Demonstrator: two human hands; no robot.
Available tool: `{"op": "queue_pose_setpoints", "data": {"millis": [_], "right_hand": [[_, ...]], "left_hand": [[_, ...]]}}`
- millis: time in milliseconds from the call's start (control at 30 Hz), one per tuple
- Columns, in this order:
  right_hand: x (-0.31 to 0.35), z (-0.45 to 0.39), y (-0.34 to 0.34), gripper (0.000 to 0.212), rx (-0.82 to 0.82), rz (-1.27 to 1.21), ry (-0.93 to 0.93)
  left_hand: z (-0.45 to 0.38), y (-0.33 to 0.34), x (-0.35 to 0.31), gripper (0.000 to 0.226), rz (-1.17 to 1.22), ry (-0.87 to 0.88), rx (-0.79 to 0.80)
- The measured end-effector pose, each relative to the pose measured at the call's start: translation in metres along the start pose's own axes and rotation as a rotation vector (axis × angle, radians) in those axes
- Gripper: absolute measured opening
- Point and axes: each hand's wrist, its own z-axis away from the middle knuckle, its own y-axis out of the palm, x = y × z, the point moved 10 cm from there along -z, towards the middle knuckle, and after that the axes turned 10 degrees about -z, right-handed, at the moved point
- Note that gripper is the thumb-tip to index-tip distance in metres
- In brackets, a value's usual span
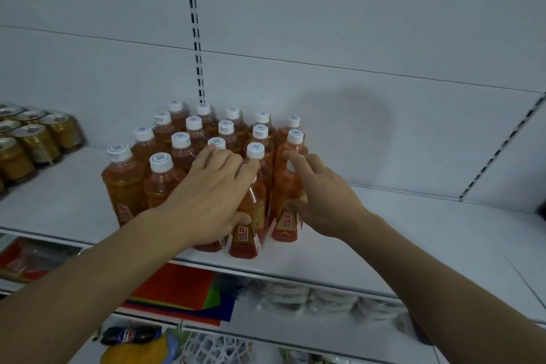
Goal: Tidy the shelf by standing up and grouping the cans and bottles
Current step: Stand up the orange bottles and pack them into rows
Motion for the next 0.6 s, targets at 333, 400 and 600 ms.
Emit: {"op": "queue_pose_setpoints", "data": {"millis": [333,400,600], "right_hand": [[-0.009,-0.025,0.001,0.087,-0.01,0.03,-0.027],[-0.01,-0.024,0.001,0.089,-0.025,0.03,-0.038],[-0.039,0.001,0.016,0.128,-0.141,-0.089,0.104]], "left_hand": [[-0.001,-0.001,0.0,0.102,0.03,0.029,-0.041],[0.0,-0.003,0.0,0.105,0.013,0.043,-0.059],[0.003,-0.006,0.0,0.111,-0.017,0.035,-0.123]]}}
